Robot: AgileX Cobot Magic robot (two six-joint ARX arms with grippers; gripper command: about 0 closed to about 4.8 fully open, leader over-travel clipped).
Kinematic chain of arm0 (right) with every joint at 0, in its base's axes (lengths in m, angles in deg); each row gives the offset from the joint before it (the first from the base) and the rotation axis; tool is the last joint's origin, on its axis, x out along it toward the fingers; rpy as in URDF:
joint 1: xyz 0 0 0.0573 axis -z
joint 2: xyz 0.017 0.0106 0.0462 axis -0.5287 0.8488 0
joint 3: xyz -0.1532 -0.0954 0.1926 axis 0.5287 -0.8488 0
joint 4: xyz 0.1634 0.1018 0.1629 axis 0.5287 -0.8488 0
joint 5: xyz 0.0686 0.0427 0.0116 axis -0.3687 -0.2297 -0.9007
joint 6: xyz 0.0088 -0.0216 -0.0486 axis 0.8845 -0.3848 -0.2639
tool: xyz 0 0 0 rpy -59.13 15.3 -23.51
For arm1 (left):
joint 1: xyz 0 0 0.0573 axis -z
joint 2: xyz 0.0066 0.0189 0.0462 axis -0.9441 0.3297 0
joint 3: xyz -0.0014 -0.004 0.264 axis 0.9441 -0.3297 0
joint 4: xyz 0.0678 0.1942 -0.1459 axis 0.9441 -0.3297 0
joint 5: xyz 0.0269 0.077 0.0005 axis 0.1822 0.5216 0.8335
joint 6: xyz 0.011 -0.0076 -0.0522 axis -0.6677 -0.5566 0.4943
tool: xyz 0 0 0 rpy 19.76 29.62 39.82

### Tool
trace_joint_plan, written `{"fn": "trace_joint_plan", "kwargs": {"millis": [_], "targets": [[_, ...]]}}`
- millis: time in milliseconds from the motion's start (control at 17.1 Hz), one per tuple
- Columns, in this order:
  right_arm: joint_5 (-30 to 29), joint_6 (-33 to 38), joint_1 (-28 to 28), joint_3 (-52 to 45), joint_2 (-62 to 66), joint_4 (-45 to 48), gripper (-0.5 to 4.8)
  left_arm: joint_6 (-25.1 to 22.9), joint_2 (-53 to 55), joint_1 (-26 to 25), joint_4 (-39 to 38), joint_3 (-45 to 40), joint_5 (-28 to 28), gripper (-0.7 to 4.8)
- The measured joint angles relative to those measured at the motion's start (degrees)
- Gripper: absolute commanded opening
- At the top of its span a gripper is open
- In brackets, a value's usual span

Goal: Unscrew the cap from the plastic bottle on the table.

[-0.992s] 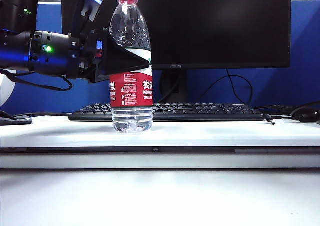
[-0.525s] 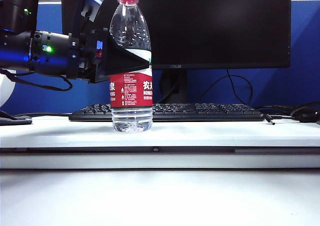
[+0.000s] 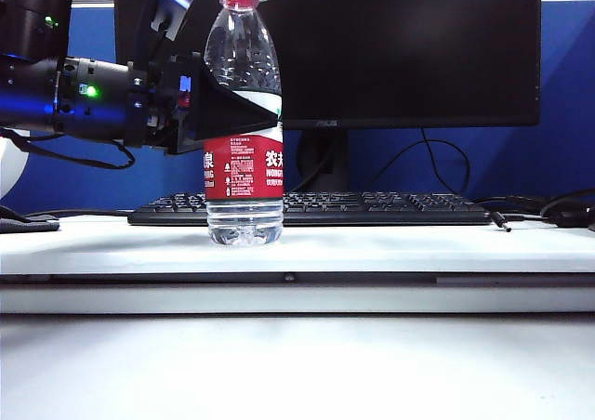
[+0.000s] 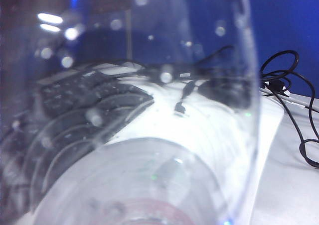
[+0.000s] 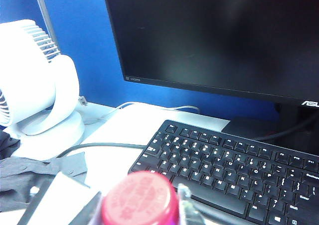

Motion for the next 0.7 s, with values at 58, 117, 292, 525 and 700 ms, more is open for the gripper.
{"fn": "trace_joint_plan", "kwargs": {"millis": [58,117,292,525,700], "targets": [[0.00,0.02,0.00,0.00,0.00,0.00,1.70,0.00,0.00,0.00,-0.02,0.00,0.00,3.16],[-0.02,0.02,0.00,0.00,0.00,0.00,1.70,0.00,0.00,0.00,-0.02,0.00,0.00,3.16],[-0.04,0.02,0.02,0.00,0.00,0.00,1.70,0.00,0.00,0.00,-0.04,0.00,0.00,3.16],[-2.27,0.00,0.81,0.00,-0.04,-0.13,1.70,0.02,0.00,0.00,-0.09,0.00,0.13,3.16],[-8.46,0.00,2.97,0.09,-0.28,-0.87,1.69,0.02,0.00,-0.07,-0.17,0.00,0.24,3.16]]}}
